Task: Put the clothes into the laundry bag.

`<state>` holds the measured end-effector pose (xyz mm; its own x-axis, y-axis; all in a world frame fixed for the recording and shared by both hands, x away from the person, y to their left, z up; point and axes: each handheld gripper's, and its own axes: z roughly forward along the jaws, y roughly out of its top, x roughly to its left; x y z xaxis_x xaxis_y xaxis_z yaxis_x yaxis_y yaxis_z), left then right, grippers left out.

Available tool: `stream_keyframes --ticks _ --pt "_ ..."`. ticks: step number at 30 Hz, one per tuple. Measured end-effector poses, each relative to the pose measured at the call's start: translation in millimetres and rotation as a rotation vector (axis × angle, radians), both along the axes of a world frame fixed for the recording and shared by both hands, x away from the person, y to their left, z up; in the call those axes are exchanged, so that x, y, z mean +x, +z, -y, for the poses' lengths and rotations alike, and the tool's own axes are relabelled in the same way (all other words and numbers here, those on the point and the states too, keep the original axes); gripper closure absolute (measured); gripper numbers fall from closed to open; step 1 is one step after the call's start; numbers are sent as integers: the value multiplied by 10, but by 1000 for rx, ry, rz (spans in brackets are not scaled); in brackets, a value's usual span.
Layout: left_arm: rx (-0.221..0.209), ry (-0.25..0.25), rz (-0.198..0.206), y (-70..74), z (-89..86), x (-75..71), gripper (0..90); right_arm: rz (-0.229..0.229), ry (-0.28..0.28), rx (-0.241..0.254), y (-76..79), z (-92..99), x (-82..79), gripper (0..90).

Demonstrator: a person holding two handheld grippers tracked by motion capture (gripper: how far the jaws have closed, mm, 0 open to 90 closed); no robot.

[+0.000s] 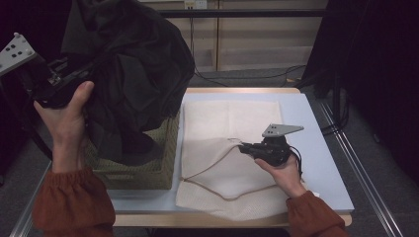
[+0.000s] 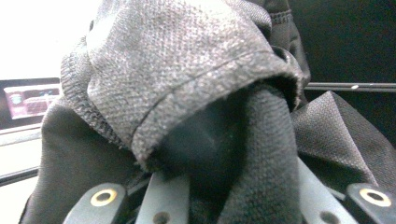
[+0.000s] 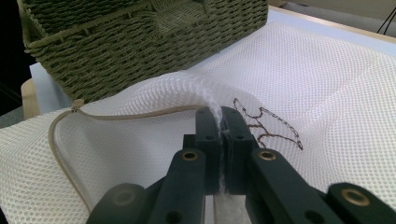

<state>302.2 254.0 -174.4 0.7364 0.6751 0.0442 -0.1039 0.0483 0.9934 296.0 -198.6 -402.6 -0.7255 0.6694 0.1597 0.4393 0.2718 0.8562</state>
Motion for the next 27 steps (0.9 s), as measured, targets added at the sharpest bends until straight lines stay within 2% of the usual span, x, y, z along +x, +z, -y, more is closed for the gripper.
stream_keyframes --ticks 8,9,14,16,21,27 --pt "16 -34 17 81 158 -60 781 0 -5 1 -4 6 3 876" --pt "8 -46 6 63 175 -62 781 2 -6 0 -4 9 4 875" --pt "32 -77 -11 -70 287 -67 781 -3 -4 0 -7 10 6 877" --pt "26 -93 -20 -114 338 -65 781 -3 -2 2 -10 9 9 877" --pt "14 -132 -19 -154 443 -105 781 -2 -9 3 -11 24 17 878" --pt "32 -174 -11 -177 578 -215 781 0 -8 6 -7 32 17 879"
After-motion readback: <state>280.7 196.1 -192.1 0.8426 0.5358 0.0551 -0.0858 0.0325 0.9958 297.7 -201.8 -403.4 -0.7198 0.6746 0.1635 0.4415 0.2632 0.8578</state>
